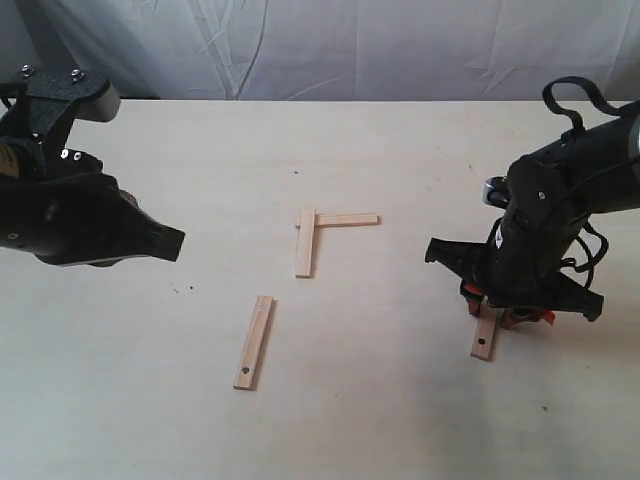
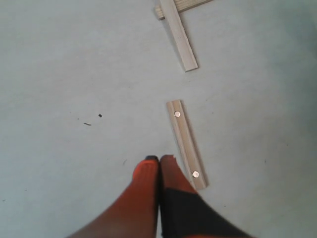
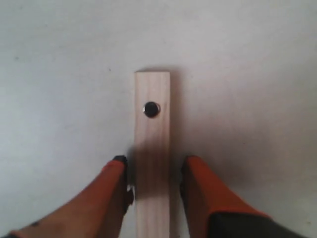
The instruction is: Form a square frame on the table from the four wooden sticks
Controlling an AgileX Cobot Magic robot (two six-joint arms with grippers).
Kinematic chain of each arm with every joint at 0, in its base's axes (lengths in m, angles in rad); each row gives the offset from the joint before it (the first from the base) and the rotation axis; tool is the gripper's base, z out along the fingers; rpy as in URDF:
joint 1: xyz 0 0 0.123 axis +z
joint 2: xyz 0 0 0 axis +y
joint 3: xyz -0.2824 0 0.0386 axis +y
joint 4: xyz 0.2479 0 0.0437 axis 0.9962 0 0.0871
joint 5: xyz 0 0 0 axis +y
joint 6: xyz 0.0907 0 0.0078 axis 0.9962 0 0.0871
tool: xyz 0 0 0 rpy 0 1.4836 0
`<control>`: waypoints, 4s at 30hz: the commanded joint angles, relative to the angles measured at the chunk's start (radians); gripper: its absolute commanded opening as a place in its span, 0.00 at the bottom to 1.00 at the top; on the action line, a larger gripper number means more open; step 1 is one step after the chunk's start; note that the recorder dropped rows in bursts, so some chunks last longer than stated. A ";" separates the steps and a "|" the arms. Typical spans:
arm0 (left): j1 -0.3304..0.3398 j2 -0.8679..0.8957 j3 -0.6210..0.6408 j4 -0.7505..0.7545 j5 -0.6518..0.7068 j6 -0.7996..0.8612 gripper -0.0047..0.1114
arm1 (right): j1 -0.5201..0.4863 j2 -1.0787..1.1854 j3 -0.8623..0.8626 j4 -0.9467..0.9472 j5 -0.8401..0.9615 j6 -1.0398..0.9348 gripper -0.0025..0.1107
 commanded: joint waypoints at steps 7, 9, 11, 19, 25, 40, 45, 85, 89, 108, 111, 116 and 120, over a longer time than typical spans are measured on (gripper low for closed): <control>0.003 -0.009 0.005 -0.008 -0.028 -0.006 0.04 | 0.003 0.019 -0.004 0.001 0.003 -0.038 0.02; 0.003 -0.009 0.005 -0.008 -0.028 -0.006 0.04 | 0.003 0.011 -0.004 0.009 0.001 -0.057 0.03; 0.003 -0.009 0.005 -0.008 -0.028 -0.006 0.04 | 0.003 -0.007 -0.015 0.009 -0.003 -0.085 0.03; 0.003 -0.009 0.005 -0.018 -0.053 -0.027 0.04 | 0.003 -0.025 -0.264 0.184 0.148 -0.431 0.02; 0.041 -0.009 0.005 0.076 -0.066 -0.165 0.04 | 0.016 0.053 -0.460 0.325 0.215 -0.564 0.02; 0.119 -0.009 0.005 0.132 -0.093 -0.248 0.04 | 0.102 0.345 -0.774 0.250 0.346 -0.568 0.02; 0.119 -0.009 0.005 0.132 -0.093 -0.248 0.04 | 0.117 0.371 -0.792 0.208 0.328 -0.557 0.02; 0.119 -0.009 0.005 0.198 -0.094 -0.248 0.04 | 0.158 0.314 -0.792 0.143 0.372 -0.393 0.39; 0.134 -0.009 0.005 0.207 -0.094 -0.277 0.04 | 0.228 0.285 -0.792 0.152 0.378 -0.393 0.39; 0.349 -0.009 0.005 0.170 -0.092 -0.329 0.04 | 0.526 0.345 -0.792 0.147 0.383 -0.157 0.39; 0.349 -0.009 0.005 0.168 -0.092 -0.329 0.04 | 0.554 0.361 -0.792 0.074 0.402 -0.071 0.39; 0.349 -0.009 0.005 0.158 -0.094 -0.329 0.04 | 0.562 0.411 -0.792 0.080 0.417 -0.028 0.39; 0.349 -0.009 0.005 0.158 -0.098 -0.329 0.04 | 0.562 0.420 -0.792 0.082 0.417 -0.021 0.39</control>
